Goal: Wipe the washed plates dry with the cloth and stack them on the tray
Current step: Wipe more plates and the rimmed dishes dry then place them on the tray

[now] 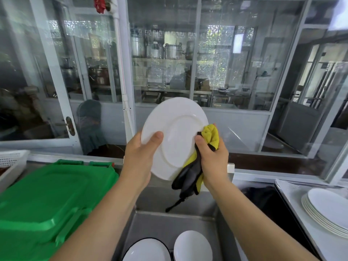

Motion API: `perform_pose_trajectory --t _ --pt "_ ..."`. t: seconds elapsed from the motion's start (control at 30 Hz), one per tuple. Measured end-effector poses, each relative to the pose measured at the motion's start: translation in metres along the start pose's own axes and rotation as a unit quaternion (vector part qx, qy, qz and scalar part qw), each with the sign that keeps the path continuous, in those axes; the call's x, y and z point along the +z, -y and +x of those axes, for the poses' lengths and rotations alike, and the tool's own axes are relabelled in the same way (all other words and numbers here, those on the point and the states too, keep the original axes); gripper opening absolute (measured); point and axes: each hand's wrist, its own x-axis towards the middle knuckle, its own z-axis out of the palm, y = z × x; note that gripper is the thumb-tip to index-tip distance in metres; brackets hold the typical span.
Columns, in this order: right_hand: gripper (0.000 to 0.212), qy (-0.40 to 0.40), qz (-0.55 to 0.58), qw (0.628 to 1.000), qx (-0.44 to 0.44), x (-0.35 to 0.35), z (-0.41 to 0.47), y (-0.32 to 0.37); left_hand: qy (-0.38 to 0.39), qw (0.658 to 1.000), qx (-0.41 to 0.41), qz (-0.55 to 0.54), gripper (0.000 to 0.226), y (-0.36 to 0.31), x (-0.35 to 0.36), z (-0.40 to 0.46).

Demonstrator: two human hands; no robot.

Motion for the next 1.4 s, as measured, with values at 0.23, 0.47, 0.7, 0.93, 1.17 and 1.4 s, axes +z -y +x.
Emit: perform_pose_trajectory --t 0.23,0.47,0.7,0.93,1.17,1.4 --pt "0.075 0.119 -0.205 0.963 -0.129 -0.021 0.007 0.012 0.138 0.978 -0.121 0.095 0.042 -0.013 -0.036 0.027" --pt "0.069 0.213 -0.435 0.789 -0.378 -0.005 0.012 0.043 0.155 0.976 -0.105 0.107 0.037 -0.004 -0.027 0.018" --pt "0.058 0.227 -0.374 0.837 -0.328 0.0 0.031 0.045 0.1 0.988 -0.105 0.047 0.025 -0.01 -0.022 0.013" --pt "0.05 0.126 -0.299 0.927 -0.186 -0.022 0.014 0.012 -0.056 0.993 -0.083 -0.065 0.022 -0.011 -0.036 0.021" --pt "0.057 0.067 -0.431 0.827 -0.355 -0.007 -0.035 -0.008 -0.106 0.976 -0.105 -0.161 0.032 0.009 -0.022 0.018" --pt "0.064 0.119 -0.524 0.671 -0.511 0.019 -0.055 -0.022 -0.113 0.948 -0.213 -0.208 0.04 0.022 -0.013 0.008"
